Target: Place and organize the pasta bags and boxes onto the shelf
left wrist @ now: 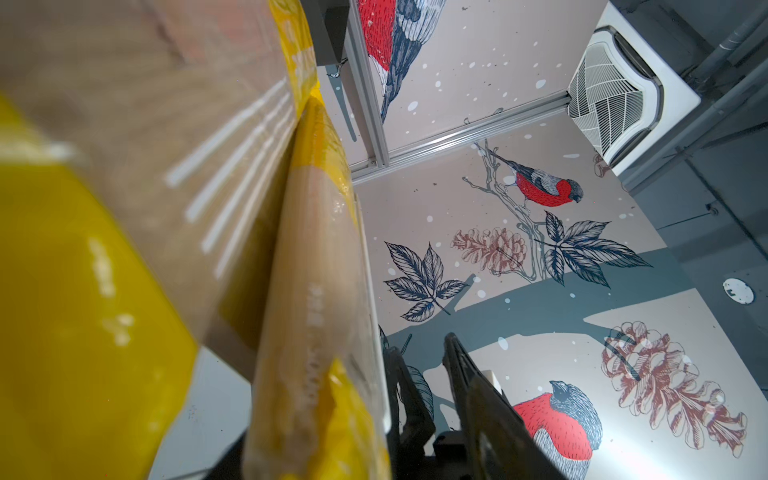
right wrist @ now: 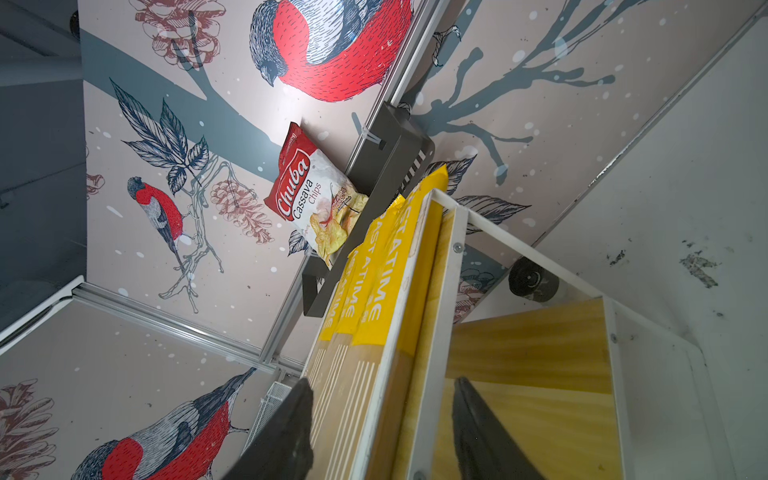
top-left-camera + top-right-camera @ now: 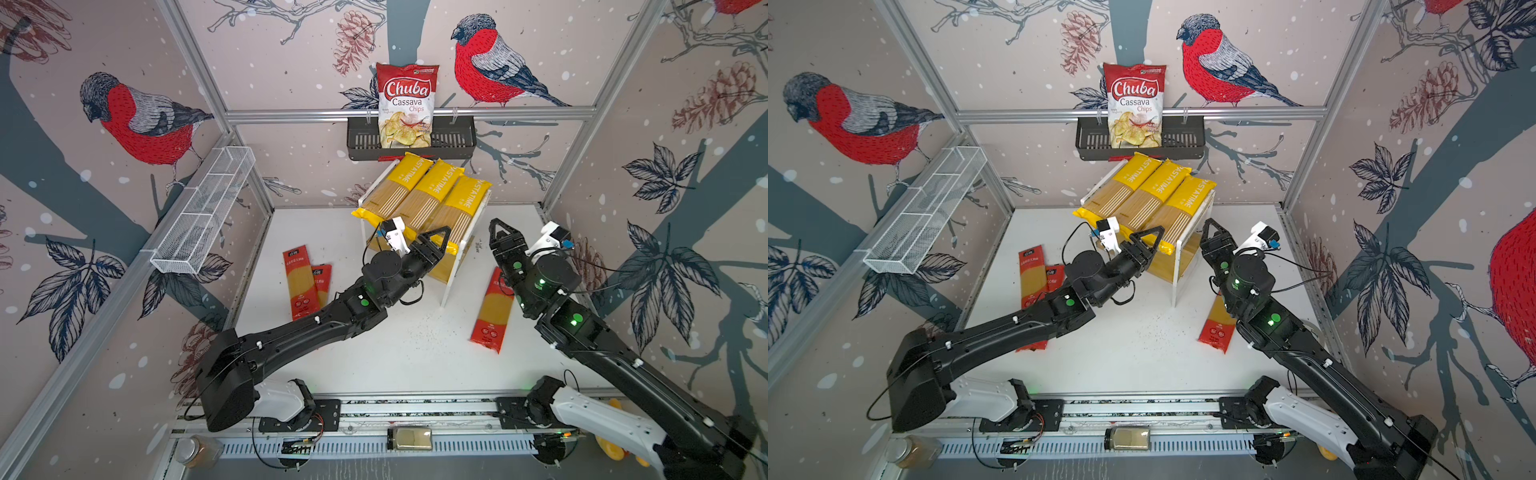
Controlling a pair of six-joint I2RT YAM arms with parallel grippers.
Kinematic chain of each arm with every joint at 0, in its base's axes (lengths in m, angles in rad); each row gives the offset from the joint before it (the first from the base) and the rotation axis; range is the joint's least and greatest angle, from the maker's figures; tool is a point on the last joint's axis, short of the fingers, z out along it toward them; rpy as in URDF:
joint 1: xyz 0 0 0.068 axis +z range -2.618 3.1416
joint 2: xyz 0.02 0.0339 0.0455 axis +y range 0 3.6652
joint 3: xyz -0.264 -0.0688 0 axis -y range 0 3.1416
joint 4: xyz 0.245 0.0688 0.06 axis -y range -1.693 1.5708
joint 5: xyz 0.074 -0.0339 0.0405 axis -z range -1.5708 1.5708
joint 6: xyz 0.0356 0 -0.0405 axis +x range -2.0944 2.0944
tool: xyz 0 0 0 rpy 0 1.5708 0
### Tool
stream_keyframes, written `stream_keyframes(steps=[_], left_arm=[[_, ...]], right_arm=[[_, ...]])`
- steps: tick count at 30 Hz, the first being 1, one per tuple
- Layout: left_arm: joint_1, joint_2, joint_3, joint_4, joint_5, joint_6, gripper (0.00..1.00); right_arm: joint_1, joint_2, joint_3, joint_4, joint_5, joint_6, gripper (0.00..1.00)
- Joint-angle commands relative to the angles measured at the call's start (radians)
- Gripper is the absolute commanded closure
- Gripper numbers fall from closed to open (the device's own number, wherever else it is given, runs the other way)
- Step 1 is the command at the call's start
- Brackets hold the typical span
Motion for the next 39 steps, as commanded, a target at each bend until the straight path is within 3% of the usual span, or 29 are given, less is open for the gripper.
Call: stream_keyframes(steps=[1,6,10,15,21,31,39], left_arm=[[0.003,-0.063,-0.016,-0.08,-0.04,0.103,0.26],[0.115,-0.203,-0.161,-0.162,0.007,0.099,0.23],[0.226,-0.274,-0.175,-0.23,0.088,0.17,0.24],[0.321,-0.277,-0.172,-0.188,0.211,0.196,0.25],[0.339,-0.2,-0.138,-0.107,0.295,0.177,0.3],[0.336,-0.117,-0.103,-0.002,0.337,0.127,0.47],[0.338,-0.106,-0.114,0.029,0.326,0.111,0.54]], right_arm=[[-0.001,-0.009,-0.011,0.003,0.014,0.003,0.45],[0.001,-0.013,-0.039,0.005,-0.038,-0.007,0.46],[0.027,0.024,-0.03,0.004,-0.142,-0.052,0.46],[0.149,0.053,-0.036,0.056,-0.172,-0.083,0.42],[0.252,0.081,-0.047,0.082,-0.159,-0.009,0.37],[0.249,0.159,-0.006,0.107,-0.21,0.038,0.37],[0.245,0.204,0.014,0.148,-0.211,0.049,0.41]])
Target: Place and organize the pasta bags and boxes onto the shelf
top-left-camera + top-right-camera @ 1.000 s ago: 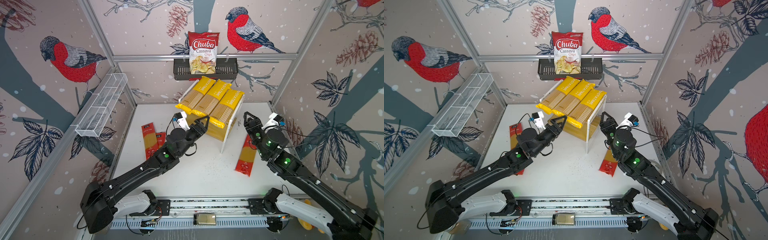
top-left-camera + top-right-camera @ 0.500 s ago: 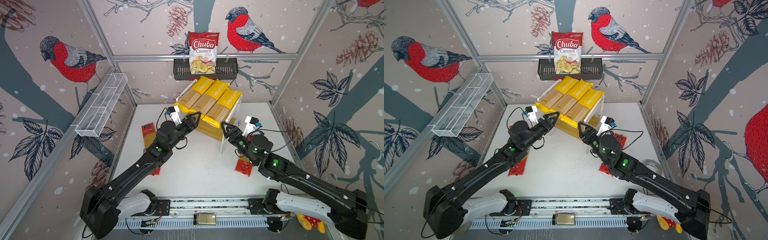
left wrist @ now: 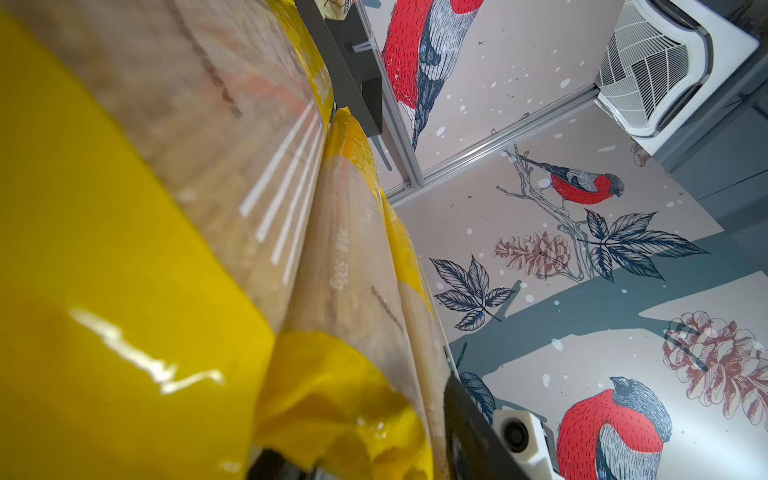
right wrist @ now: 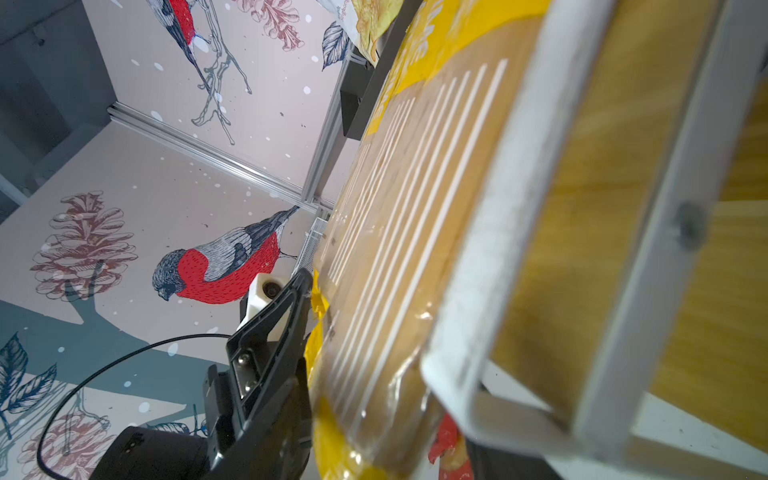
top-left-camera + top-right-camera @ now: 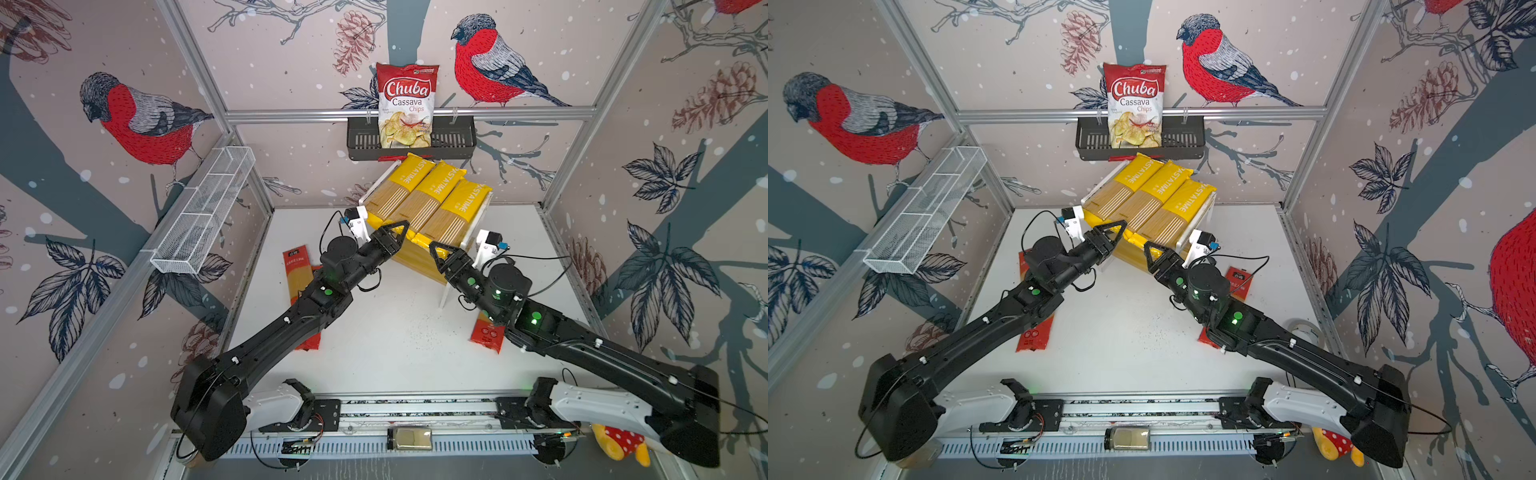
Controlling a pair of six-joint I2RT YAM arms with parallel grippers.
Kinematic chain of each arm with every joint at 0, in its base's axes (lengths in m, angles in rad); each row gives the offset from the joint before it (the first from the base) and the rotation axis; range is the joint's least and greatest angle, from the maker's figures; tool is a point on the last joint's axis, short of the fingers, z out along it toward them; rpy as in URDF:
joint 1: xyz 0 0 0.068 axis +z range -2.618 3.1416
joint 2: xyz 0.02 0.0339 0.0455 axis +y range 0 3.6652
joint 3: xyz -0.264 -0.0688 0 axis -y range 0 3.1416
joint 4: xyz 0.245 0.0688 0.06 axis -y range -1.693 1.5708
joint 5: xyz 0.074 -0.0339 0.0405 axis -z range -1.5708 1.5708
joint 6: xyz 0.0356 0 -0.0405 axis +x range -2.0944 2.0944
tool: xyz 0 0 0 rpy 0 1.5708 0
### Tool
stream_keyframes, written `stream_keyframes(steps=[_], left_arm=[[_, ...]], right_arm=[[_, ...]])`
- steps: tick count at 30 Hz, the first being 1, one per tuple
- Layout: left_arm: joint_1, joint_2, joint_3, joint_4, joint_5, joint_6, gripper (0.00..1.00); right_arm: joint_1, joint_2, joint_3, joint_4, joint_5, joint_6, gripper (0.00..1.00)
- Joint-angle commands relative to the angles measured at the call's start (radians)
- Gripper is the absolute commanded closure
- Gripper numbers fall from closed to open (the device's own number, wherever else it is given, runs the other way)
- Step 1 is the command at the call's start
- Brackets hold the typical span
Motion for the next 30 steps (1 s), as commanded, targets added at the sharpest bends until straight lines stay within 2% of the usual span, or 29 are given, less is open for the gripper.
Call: stream_keyframes(steps=[1,7,15,17,19,23,26,30], left_arm=[[0.001,0.005,0.004,0.079,0.013,-0.01,0.55],[0.003,0.015,0.006,0.084,0.015,-0.006,0.56],[0.003,0.032,0.017,0.102,0.029,-0.009,0.57],[0.002,0.029,0.018,0.098,0.032,-0.009,0.56],[0.003,0.022,0.018,0.088,0.033,-0.002,0.54],[0.004,-0.012,0.018,0.034,0.029,0.034,0.39],[0.005,-0.043,0.018,-0.015,0.029,0.081,0.33],[0.005,-0.084,0.002,-0.056,0.053,0.178,0.31]], right_arm=[[-0.01,0.018,0.028,0.03,-0.004,-0.003,0.43],[-0.049,-0.033,-0.004,-0.003,0.003,0.005,0.62],[-0.058,-0.055,-0.017,-0.017,-0.009,0.0,0.67],[-0.058,-0.052,-0.014,-0.018,-0.012,-0.005,0.65],[-0.059,-0.054,-0.012,-0.028,-0.02,-0.008,0.57],[-0.057,-0.068,-0.003,-0.075,-0.081,-0.038,0.43],[-0.047,-0.091,0.005,-0.145,-0.139,-0.087,0.39],[-0.013,-0.151,-0.033,-0.214,-0.169,-0.127,0.38]])
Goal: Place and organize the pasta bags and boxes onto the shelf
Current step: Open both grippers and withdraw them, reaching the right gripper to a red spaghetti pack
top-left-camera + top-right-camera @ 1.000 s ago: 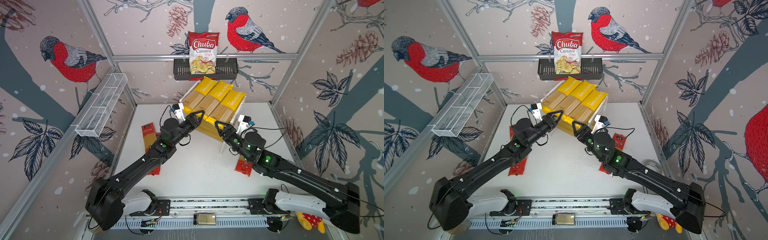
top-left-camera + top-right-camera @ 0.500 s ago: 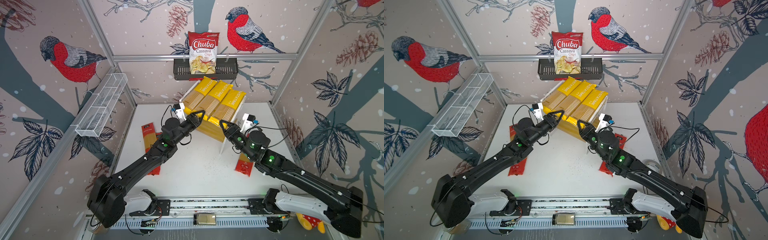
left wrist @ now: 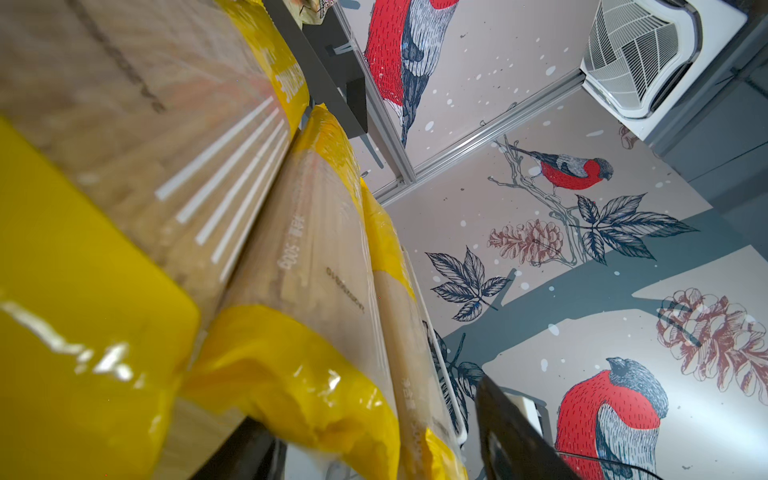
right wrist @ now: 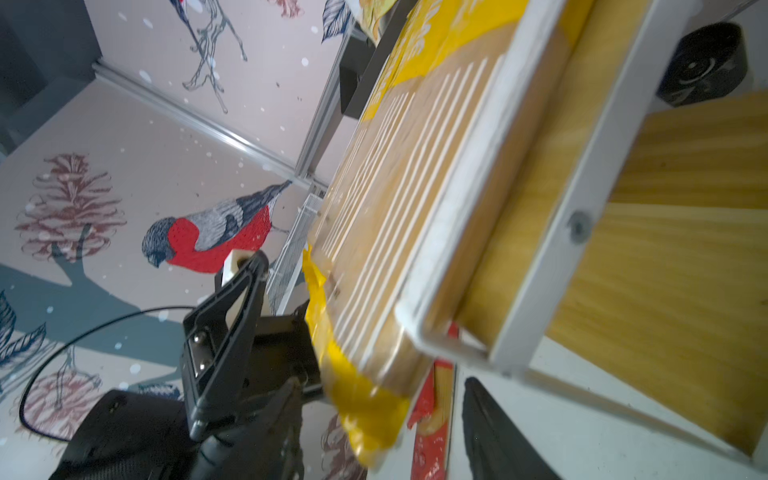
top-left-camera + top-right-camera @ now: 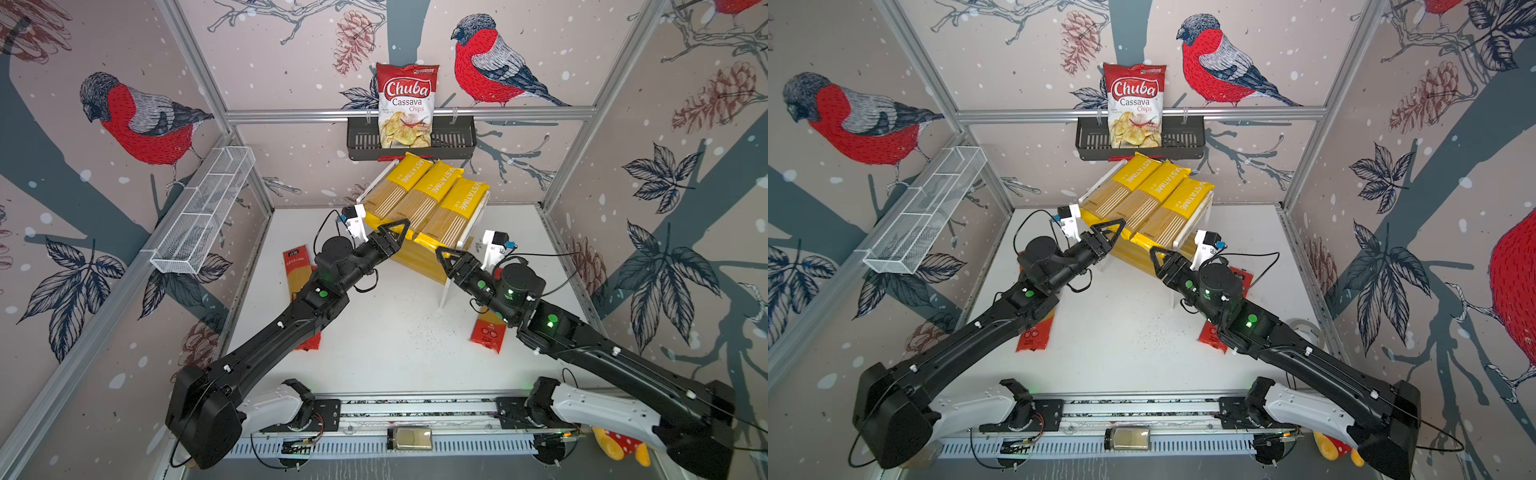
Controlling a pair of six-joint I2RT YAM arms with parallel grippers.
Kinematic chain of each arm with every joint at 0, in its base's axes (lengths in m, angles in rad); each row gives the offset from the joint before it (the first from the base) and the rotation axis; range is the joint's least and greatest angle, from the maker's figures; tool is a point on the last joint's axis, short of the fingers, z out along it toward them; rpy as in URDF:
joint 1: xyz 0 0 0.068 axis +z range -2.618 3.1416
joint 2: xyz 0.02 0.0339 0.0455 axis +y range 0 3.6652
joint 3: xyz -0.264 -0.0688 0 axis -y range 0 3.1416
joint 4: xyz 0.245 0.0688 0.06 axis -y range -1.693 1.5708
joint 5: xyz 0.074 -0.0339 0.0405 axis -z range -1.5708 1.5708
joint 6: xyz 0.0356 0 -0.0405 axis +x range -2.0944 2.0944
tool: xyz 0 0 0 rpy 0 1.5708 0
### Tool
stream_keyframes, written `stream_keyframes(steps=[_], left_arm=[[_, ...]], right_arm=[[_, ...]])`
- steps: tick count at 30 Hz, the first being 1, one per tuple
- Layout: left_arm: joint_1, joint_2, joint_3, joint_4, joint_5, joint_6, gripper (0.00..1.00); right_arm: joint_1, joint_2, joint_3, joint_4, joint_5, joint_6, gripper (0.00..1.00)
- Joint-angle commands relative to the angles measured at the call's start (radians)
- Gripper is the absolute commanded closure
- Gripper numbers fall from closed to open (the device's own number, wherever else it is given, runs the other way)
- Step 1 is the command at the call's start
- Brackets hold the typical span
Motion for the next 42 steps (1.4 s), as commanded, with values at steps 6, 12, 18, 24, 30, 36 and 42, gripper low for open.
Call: stream_keyframes(steps=[6,12,18,24,30,36,42], left_arm=[[-0.05,-0.118,-0.055,-0.113,-0.036,0.328,0.3],[-0.227,-0.208,-0.17,-0.151,-0.228,0.464,0.29],[-0.331,-0.227,-0.321,-0.126,-0.34,0.443,0.3],[-0.341,-0.194,-0.378,-0.097,-0.329,0.409,0.3],[-0.341,-0.147,-0.374,-0.119,-0.348,0.409,0.3],[-0.341,-0.102,-0.393,-0.119,-0.365,0.396,0.29],[-0.341,-0.083,-0.395,-0.12,-0.36,0.387,0.29]], right_arm=[[0.015,-0.175,-0.142,-0.166,0.025,-0.036,0.38],[-0.11,-0.274,-0.246,-0.354,0.04,-0.013,0.38],[-0.383,-0.277,-0.337,-0.407,-0.011,-0.081,0.36],[-0.687,-0.226,-0.425,-0.319,-0.085,-0.153,0.31],[-0.899,-0.096,-0.504,-0.132,-0.204,-0.177,0.3],[-0.947,0.099,-0.48,-0.06,-0.256,-0.223,0.3],[-0.953,0.251,-0.461,0.03,-0.282,-0.237,0.3]])
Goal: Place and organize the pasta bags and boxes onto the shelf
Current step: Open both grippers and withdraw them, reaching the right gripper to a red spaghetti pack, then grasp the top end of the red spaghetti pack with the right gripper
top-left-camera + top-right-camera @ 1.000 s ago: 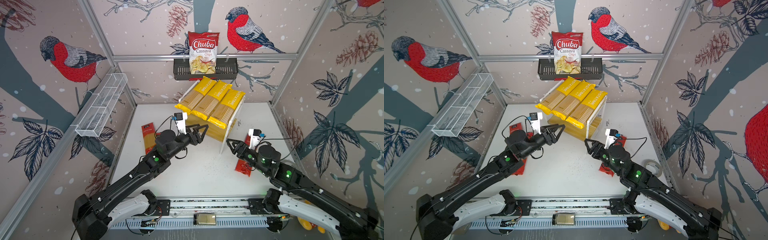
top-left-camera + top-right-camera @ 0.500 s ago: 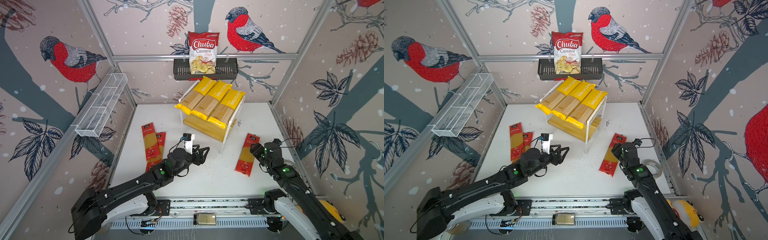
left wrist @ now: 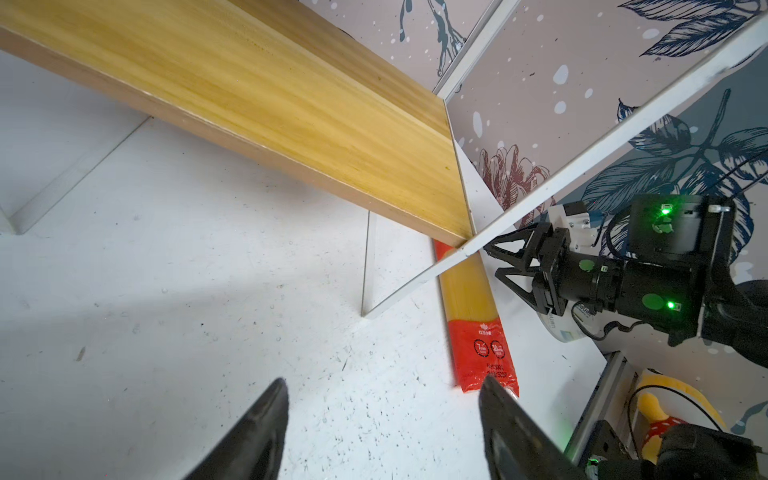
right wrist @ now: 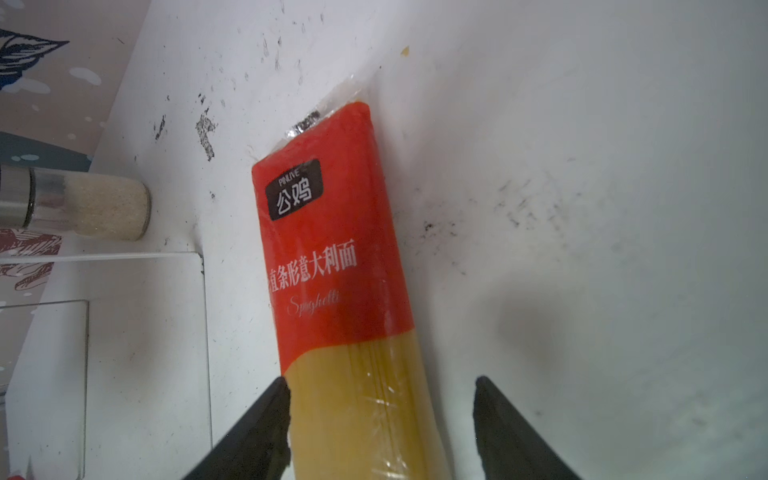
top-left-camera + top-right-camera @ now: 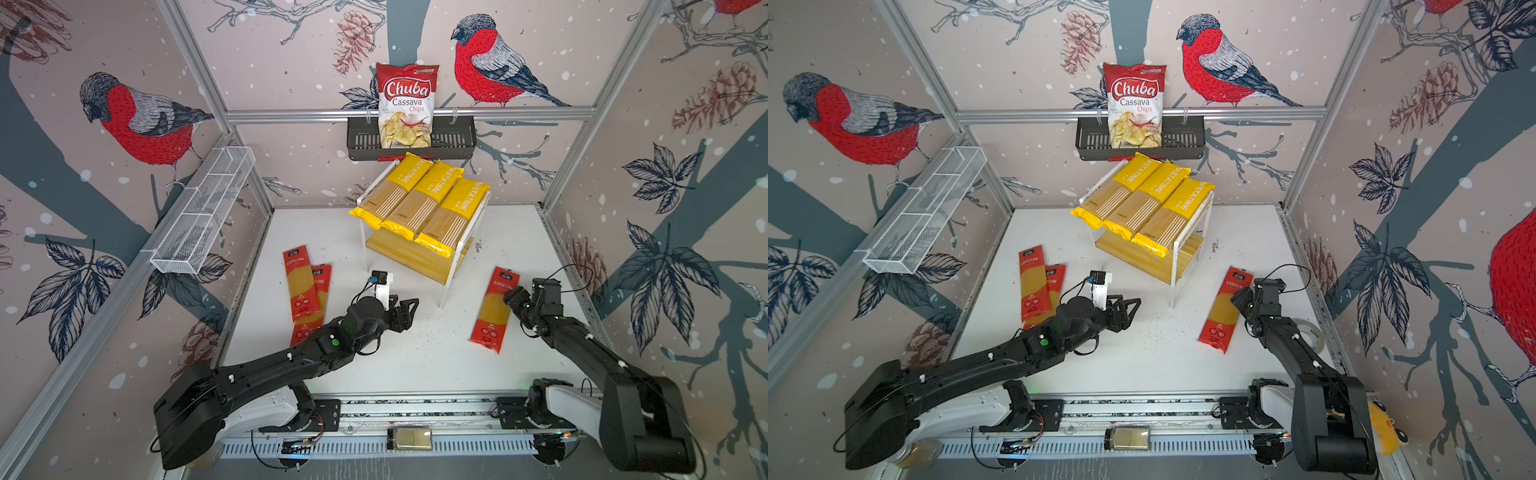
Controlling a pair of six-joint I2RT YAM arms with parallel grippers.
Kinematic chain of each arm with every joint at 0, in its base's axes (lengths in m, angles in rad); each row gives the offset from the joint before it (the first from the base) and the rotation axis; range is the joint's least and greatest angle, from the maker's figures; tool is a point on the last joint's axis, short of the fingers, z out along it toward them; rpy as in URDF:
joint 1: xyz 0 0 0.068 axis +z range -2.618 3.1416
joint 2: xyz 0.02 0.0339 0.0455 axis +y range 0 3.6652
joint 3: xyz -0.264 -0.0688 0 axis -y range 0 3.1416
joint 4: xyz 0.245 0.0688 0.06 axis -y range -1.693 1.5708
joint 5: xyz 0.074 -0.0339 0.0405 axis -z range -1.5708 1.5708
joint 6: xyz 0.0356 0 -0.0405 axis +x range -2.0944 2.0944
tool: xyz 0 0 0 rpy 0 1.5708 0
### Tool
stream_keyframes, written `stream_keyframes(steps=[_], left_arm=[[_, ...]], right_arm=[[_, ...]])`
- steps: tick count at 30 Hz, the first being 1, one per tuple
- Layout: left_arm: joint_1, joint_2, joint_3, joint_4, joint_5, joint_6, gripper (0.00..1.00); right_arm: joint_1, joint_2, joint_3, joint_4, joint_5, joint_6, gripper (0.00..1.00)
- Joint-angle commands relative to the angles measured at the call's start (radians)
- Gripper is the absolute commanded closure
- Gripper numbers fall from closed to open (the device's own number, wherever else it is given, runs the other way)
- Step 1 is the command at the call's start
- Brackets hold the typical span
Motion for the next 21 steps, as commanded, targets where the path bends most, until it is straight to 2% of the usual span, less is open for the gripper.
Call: stream_keyframes(steps=[1,11,14,18,21], left_arm=[[-0.001,0.001,0.0,0.016,-0.011,-0.01,0.29],[-0.001,-0.025,-0.004,-0.001,-0.032,-0.004,0.29],[-0.001,-0.031,-0.004,-0.004,-0.036,-0.005,0.28],[-0.001,-0.04,-0.006,-0.008,-0.044,-0.007,0.29],[0.0,-0.039,-0.004,-0.011,-0.05,-0.005,0.28]], right_arm=[[-0.003,0.052,0.011,0.093,-0.026,-0.023,0.3],[-0.015,0.234,0.044,0.169,-0.048,-0.042,0.33],[-0.019,0.276,0.034,0.193,-0.08,-0.045,0.47],[-0.019,0.256,-0.011,0.246,-0.094,-0.044,0.66],[-0.017,0.231,-0.019,0.258,-0.118,-0.05,0.75]])
